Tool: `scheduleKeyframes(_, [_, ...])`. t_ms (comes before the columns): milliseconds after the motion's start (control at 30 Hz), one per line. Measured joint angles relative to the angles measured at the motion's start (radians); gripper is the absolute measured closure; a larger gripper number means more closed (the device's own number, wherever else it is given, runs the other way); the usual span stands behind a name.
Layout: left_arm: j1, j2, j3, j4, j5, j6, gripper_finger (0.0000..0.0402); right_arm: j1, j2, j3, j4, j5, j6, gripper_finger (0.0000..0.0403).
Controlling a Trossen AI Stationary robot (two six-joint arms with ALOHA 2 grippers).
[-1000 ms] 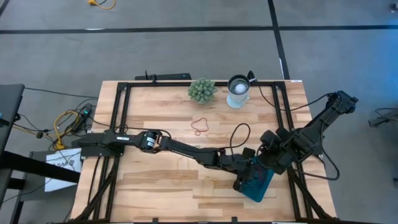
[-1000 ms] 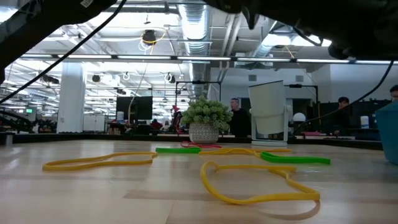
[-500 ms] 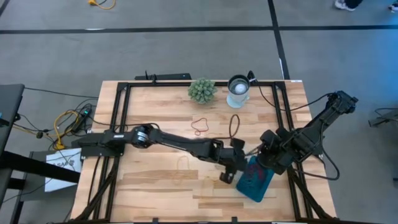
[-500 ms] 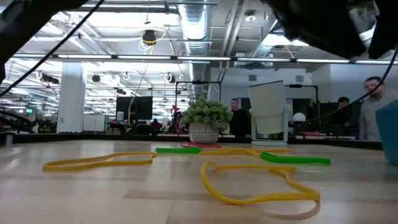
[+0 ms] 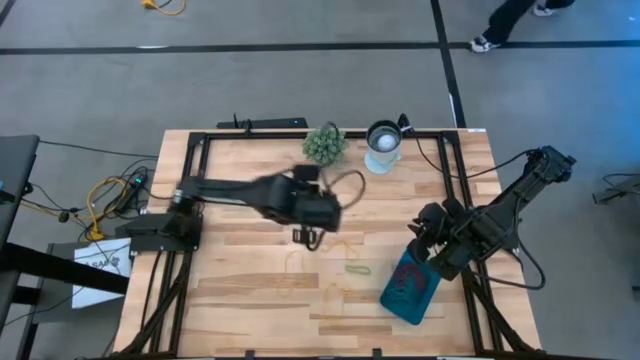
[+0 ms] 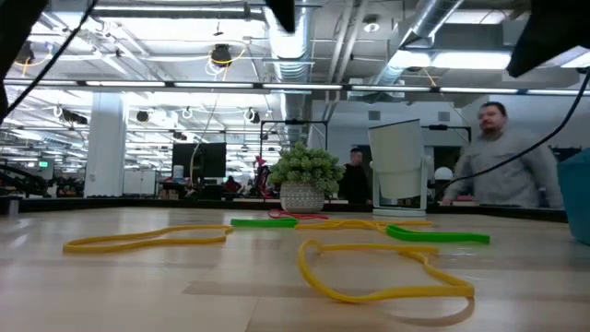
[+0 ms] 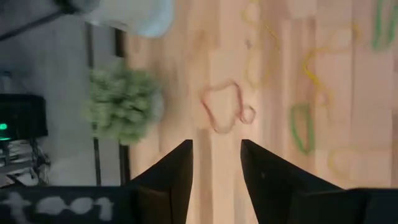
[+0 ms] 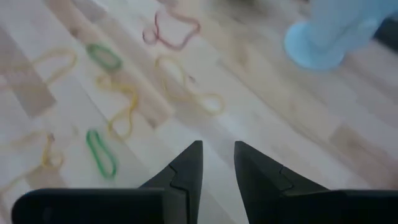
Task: Pick and place items into bin
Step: Put the red rubber band into the blue bin
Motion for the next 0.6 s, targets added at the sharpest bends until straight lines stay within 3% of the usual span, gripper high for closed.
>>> scheduleKeyframes(167, [-0.004,-0.237,-0.195,-0.004,-0.047,-0.093,0.0276,0.002,0.004,0.0,0.094,0.029,-0.072,0.0316])
scheduleKeyframes(367, [-0.026,-0.562,-0.61,0.031,-0.187,-0.382,0.0276,-0.018,0.031,0.0,0.212,0.144,-0.236,0.0316])
scheduleKeyframes(500, [-0.069,-0.774,-0.957,0.221,-0.255,-0.499,0.0276,-0.104,0.093,0.0,0.327,0.154,-0.424,0.0316])
scheduleKeyframes(600, [-0.096,-0.906,-1.199,0.421,-0.244,-0.52,0.0276,-0.202,0.174,0.0,0.474,0.112,-0.617,0.0316])
